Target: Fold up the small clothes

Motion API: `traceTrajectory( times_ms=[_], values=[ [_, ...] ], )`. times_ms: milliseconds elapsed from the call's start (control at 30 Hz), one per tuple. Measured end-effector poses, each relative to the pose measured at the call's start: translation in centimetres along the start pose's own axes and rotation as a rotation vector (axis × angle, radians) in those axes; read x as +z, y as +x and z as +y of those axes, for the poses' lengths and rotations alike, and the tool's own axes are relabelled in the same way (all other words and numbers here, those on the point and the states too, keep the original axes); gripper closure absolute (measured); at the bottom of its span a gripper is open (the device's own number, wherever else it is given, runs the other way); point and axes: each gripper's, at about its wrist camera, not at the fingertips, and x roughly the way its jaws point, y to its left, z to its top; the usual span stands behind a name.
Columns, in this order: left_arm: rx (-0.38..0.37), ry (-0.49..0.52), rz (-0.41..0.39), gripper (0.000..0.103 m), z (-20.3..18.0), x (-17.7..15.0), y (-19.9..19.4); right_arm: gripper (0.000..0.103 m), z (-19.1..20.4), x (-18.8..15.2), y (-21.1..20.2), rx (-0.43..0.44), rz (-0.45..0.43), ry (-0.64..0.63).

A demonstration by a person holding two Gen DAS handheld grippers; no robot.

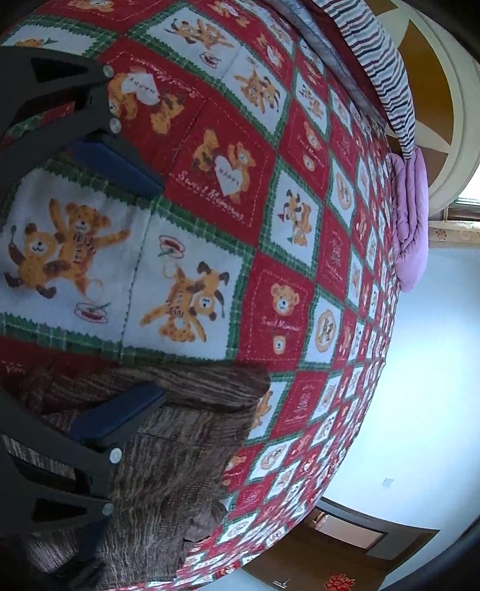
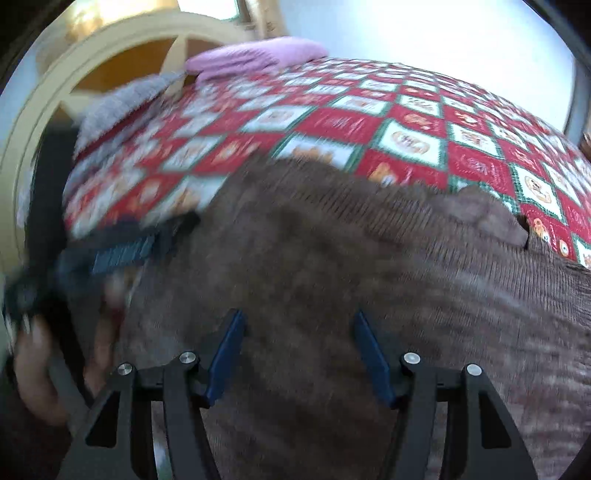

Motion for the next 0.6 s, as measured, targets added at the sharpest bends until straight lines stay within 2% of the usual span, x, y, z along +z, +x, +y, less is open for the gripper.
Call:
traceTrajectory(
  times_ms=[67, 167, 300, 400, 533, 600],
  values=[
    [0.007, 0.009, 0.004, 0.0, -0.1, 0.0, 0.1, 0.04, 1.1, -1.2, -1.0, -0.043, -0.024, -0.05],
    [0.022, 0.02, 0.004, 0.0, -0.3, 0.0, 0.2, 0.04, 1.6, -2.3, -1.8, -0.007, 0.004, -0.059],
    [0.032, 0.032, 0.009, 0.0, -0.5, 0.0, 0.3, 0.04, 3.1, -4.4, -3.1, -0.046, -0.009, -0.124],
    [0.041, 0.049, 0.016, 0.0, -0.8, -0.1, 0.5, 0.04, 4.1, -6.1, -3.8, -0.003, 0.01, -0.133],
    [0.048, 0.086, 0.028, 0.0, -1.4, 0.0, 0.7, 0.04, 6.1, -7.9, -4.8, -0.034, -0.004, -0.203],
    [0.048, 0.094, 0.031, 0.0, -1.5, 0.0, 0.8, 0.04, 7.0, -9.1, -5.2, -0.084, -0.044, -0.214]
  ],
)
